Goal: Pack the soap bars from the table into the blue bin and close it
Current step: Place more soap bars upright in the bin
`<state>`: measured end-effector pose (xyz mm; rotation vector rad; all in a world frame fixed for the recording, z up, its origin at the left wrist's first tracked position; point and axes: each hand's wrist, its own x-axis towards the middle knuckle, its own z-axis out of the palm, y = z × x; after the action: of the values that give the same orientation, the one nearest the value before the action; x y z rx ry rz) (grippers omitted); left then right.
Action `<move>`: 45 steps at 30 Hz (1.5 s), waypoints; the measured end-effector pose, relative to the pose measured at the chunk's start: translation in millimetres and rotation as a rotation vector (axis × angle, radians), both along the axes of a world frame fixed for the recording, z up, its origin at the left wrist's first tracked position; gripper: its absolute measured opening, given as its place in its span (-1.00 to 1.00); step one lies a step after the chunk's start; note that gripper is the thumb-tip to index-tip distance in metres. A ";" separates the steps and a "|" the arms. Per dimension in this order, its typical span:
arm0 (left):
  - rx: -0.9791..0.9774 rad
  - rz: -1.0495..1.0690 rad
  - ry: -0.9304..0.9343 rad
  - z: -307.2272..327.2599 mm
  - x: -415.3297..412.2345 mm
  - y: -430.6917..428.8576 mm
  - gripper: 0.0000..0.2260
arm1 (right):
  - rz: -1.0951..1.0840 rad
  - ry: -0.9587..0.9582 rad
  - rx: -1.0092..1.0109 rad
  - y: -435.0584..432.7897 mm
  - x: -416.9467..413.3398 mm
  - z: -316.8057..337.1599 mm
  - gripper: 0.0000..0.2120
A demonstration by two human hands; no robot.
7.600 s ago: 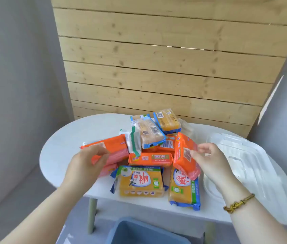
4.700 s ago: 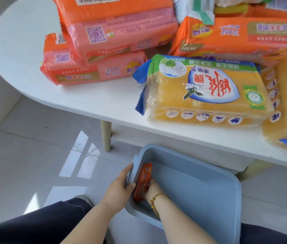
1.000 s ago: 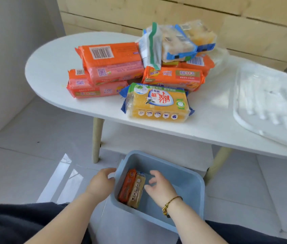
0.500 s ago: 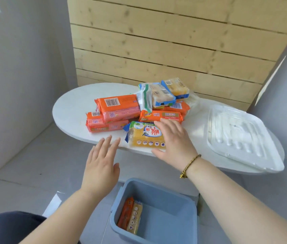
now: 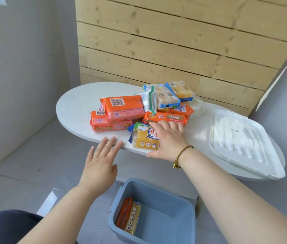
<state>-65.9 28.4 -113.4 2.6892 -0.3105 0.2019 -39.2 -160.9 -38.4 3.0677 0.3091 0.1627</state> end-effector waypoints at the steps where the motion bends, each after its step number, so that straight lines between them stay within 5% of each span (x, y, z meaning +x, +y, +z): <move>1: -0.002 -0.004 -0.002 -0.2 0.1 0.4 -0.39 | 0.005 0.011 0.013 0.0 0.0 -0.5 -0.14; 13: -0.060 -0.025 -0.013 0.3 -1.2 1.1 -0.39 | -0.050 0.018 0.027 5.4 -11.9 0.2 -0.20; 18: -0.203 -0.045 -0.073 0.0 -9.7 -1.5 -0.46 | -0.079 0.152 0.266 2.6 -31.6 1.5 -0.18; 25: -0.305 0.014 -0.123 -18.9 -18.8 -2.1 -0.55 | -0.066 0.077 0.572 -12.1 -76.0 -18.6 -0.15; 29: -0.253 0.005 0.038 -43.8 -21.0 -5.1 -0.54 | -0.113 0.230 0.713 -24.0 -95.9 -42.4 -0.18; 37: -0.254 0.035 0.663 -120.6 -22.7 -16.5 -0.51 | -0.371 0.740 0.926 -29.3 -104.3 -147.6 -0.32; 45: -0.209 0.034 0.846 -169.4 -24.1 -23.4 -0.30 | -0.852 0.940 1.141 -45.2 -83.9 -235.9 -0.37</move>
<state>-90.1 5.0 -282.8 2.3166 0.0227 -0.8241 -123.1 -206.1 -274.3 3.5314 -1.5719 -1.6395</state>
